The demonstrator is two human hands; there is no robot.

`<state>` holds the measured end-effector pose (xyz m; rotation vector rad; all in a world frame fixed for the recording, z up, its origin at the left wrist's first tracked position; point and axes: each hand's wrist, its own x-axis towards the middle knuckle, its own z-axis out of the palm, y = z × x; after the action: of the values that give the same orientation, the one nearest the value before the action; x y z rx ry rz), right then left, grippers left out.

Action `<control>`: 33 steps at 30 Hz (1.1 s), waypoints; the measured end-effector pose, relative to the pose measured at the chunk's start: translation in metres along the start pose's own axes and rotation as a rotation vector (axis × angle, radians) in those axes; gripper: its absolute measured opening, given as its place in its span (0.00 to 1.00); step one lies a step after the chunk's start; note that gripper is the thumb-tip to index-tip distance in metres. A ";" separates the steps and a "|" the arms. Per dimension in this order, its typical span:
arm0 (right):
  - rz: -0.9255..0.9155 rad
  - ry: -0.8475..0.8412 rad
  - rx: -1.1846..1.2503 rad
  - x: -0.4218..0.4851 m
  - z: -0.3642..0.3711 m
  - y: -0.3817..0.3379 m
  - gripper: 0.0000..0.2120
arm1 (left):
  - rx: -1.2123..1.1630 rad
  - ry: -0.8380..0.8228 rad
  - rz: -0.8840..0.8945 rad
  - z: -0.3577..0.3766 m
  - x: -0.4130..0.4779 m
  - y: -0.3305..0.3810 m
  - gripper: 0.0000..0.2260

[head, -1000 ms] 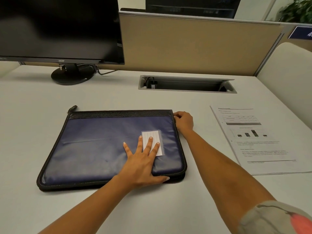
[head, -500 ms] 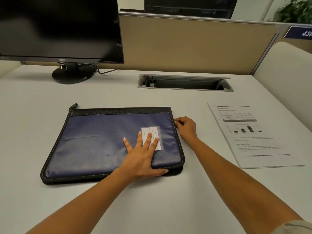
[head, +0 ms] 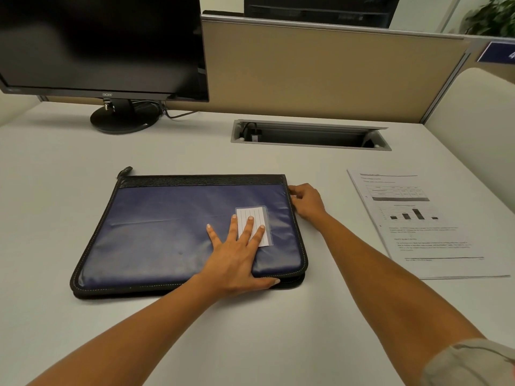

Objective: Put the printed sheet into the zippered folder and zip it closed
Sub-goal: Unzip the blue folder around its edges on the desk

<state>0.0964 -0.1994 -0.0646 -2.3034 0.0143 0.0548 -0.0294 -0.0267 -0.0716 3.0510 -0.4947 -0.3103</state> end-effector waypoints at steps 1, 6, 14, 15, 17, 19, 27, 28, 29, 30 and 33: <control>-0.011 -0.013 -0.024 0.001 0.000 0.000 0.16 | 0.003 0.000 0.002 0.000 0.000 0.000 0.54; -0.040 0.055 -0.117 0.006 0.002 0.004 0.15 | 0.000 0.018 0.001 -0.001 -0.001 0.001 0.54; 0.043 0.179 -0.053 0.014 0.011 0.003 0.12 | 0.006 0.011 -0.004 -0.002 0.000 0.001 0.53; 0.037 0.174 -0.049 0.014 0.011 0.004 0.12 | 0.004 0.011 -0.005 -0.002 0.000 0.002 0.53; 0.017 0.169 -0.036 0.013 0.009 0.005 0.11 | 0.005 0.015 -0.005 -0.001 0.000 0.001 0.54; -0.020 0.169 -0.022 0.009 0.009 0.009 0.10 | -0.001 0.013 -0.003 0.000 0.001 0.001 0.55; -0.081 0.141 -0.009 -0.018 0.004 0.022 0.09 | -0.005 0.021 -0.006 0.002 0.001 0.002 0.55; -0.082 0.138 -0.004 -0.021 0.004 0.022 0.09 | -0.008 0.022 -0.010 0.002 0.002 0.001 0.55; -0.083 0.137 0.000 -0.025 0.004 0.022 0.09 | -0.009 0.024 -0.014 0.002 0.003 0.000 0.55; -0.083 0.134 0.003 -0.030 0.002 0.023 0.09 | -0.006 0.028 -0.013 0.002 0.002 0.000 0.54; -0.074 0.109 0.013 -0.046 -0.001 0.025 0.09 | -0.005 0.032 -0.005 0.003 0.002 0.001 0.55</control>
<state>0.0499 -0.2171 -0.0799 -2.2896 -0.0145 -0.1090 -0.0285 -0.0280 -0.0753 3.0478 -0.4841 -0.2623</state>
